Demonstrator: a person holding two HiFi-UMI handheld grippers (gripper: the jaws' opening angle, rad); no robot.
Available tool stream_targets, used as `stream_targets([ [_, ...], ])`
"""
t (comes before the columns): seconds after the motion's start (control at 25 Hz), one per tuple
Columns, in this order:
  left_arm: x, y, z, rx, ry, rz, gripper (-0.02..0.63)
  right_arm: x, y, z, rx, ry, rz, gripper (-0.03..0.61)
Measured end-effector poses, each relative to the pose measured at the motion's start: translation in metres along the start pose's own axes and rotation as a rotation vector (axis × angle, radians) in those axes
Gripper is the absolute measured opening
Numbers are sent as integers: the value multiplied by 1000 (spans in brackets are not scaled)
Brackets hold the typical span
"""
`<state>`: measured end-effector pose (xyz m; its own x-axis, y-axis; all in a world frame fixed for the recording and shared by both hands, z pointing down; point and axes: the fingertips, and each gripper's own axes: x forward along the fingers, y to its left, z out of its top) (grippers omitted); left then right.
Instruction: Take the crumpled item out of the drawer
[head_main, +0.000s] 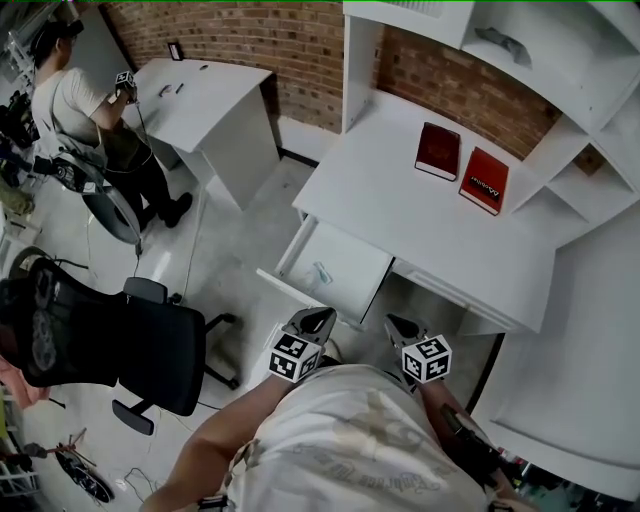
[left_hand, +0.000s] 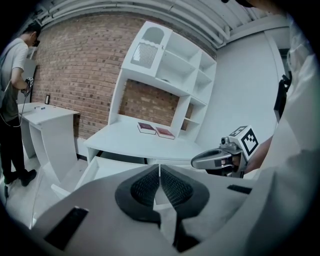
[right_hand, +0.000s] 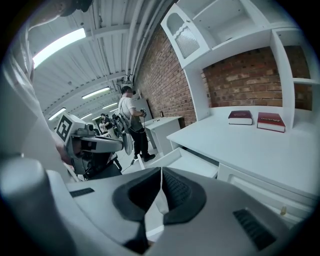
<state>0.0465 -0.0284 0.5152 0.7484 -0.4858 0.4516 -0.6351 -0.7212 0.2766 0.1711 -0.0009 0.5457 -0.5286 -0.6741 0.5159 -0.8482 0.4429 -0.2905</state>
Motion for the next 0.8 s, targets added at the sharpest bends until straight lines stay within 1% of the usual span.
stream_targets([
  [0.16,2,13,2,-12,-7,-3,28,14,-3,10,-15,6,-7,26],
  [0.36,-3,30,-2,-42,-7,14,28,31,2,12,-24,37,6,26],
  [0.56,-15,45,-10,-87,-14,63,28,48,8,11,-42,79,39,26],
  [0.8,-30,58,-21,-147,-22,133,28,74,20,18,-89,119,112,26],
])
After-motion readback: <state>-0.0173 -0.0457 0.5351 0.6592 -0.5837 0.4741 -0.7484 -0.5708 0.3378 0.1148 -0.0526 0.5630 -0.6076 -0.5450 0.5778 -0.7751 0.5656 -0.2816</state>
